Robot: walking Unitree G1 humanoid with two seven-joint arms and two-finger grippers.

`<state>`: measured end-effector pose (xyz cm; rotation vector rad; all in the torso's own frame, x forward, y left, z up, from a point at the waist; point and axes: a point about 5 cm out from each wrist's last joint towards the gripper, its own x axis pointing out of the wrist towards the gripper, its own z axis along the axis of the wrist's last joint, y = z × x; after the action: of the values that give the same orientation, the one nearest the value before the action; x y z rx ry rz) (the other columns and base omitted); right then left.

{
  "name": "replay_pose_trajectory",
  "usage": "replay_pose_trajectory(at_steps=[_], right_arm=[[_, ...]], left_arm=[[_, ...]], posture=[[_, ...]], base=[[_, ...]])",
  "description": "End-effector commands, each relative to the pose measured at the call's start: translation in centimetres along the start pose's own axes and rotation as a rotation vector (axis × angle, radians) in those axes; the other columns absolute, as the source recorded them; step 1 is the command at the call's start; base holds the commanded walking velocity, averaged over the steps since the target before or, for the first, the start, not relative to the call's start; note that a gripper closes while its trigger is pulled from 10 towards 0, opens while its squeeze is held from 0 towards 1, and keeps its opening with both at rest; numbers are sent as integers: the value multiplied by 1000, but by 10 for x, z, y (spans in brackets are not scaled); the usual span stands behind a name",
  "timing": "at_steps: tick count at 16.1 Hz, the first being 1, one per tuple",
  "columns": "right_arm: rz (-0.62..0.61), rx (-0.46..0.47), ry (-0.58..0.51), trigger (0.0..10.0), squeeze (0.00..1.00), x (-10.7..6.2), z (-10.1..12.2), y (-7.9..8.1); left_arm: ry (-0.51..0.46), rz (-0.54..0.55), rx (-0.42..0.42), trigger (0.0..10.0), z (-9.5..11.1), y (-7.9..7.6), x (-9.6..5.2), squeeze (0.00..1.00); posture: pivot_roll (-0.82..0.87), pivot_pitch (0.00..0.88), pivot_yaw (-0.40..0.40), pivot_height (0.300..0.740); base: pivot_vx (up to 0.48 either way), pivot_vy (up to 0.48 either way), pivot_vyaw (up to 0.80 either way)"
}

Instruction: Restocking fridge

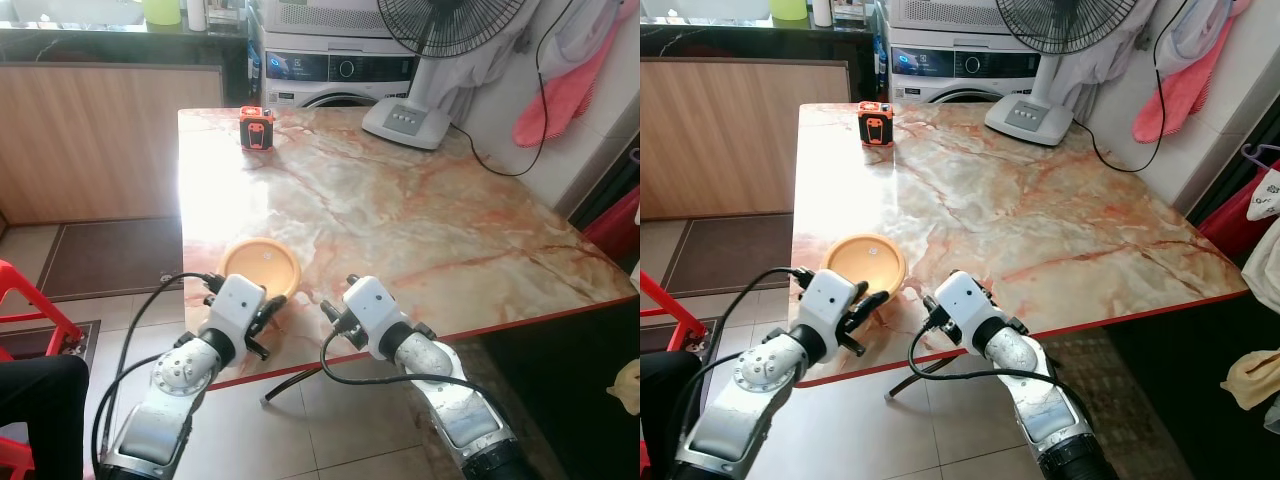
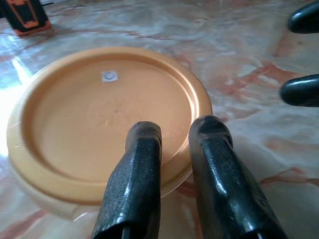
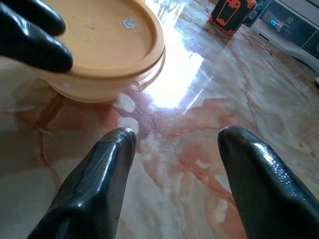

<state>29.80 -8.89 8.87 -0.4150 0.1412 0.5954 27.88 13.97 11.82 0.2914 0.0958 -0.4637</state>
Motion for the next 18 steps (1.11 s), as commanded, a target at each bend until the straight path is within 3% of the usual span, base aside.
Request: replay_pose_trajectory(at_steps=[1,4,7,10,15,18], right_arm=[[-15,-1,1,10000,0,0,0,-7],[-16,0,0,10000,0,0,0,-7],[-17,2,0,10000,0,0,0,-7],[-13,5,2,10000,0,-1,-1,-6],[-19,6,2,10000,0,-1,-1,-6],[-22,7,0,10000,0,-1,-1,-5]], left_arm=[[-37,36,19,10000,9,5,-1,0],[-114,64,11,10000,23,10,0,0],[-122,127,58,10000,26,18,-3,0],[-62,244,82,10000,19,33,3,0],[-31,156,54,10000,13,22,28,0],[-50,141,47,10000,17,26,42,0]], posture=[[-12,0,-146,740],[-13,0,-147,740],[-14,0,-145,740],[-13,0,-145,740],[-28,0,-134,740],[-39,0,-129,740]], base=[[0,0,0],[0,0,0],[0,0,0],[0,0,0],[0,0,0],[0,0,0]])
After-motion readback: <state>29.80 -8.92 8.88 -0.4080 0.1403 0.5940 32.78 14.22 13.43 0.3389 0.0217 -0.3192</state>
